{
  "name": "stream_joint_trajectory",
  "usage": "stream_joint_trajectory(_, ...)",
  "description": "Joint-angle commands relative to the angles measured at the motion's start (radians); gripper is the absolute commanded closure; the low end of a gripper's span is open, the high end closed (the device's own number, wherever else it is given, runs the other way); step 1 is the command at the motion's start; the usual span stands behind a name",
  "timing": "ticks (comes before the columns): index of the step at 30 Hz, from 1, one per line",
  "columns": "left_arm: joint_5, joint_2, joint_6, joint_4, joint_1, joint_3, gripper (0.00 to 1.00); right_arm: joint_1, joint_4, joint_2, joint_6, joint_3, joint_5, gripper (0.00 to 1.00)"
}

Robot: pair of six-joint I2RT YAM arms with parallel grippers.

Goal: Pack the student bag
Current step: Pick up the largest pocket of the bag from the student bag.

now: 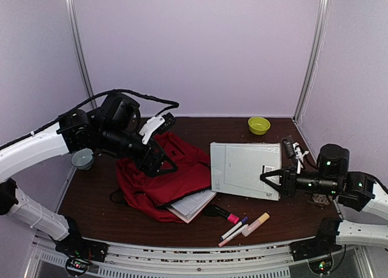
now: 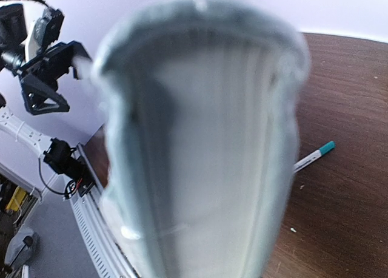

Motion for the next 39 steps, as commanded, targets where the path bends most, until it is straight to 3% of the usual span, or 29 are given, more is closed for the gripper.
stream_joint_trajectory(1, -0.167, -0.025, -0.003, 0.051, -0.042, -0.034, 0.13, -0.014, 0.088, -0.067, 0.026, 0.013, 0.213, 1.00)
stream_joint_trajectory(10, -0.241, 0.013, 0.038, -0.025, -0.174, -0.029, 0.13, -0.020, 0.018, -0.122, 0.057, 0.011, 0.389, 1.00)
stream_joint_trajectory(23, -0.355, 0.175, 0.008, -0.114, -0.250, 0.013, 0.13, -0.022, 0.019, -0.117, 0.080, 0.011, 0.372, 1.00)
stream_joint_trajectory(30, -0.351, 0.303, 0.029, -0.079, -0.258, 0.057, 0.22, -0.023, -0.021, -0.152, 0.086, 0.010, 0.395, 1.00)
stream_joint_trajectory(32, -0.393, 0.341, 0.027, -0.079, -0.258, 0.065, 0.27, -0.023, -0.030, -0.158, 0.088, 0.009, 0.399, 1.00)
stream_joint_trajectory(34, -0.453, 0.365, 0.021, -0.088, -0.258, 0.072, 0.38, -0.024, -0.037, -0.158, 0.089, 0.009, 0.399, 1.00)
stream_joint_trajectory(37, -0.547, 0.373, 0.015, -0.091, -0.258, 0.069, 0.72, -0.023, -0.041, -0.157, 0.091, 0.008, 0.398, 1.00)
stream_joint_trajectory(39, -0.577, 0.371, 0.021, -0.086, -0.256, 0.064, 0.89, -0.023, -0.041, -0.157, 0.094, 0.006, 0.396, 1.00)
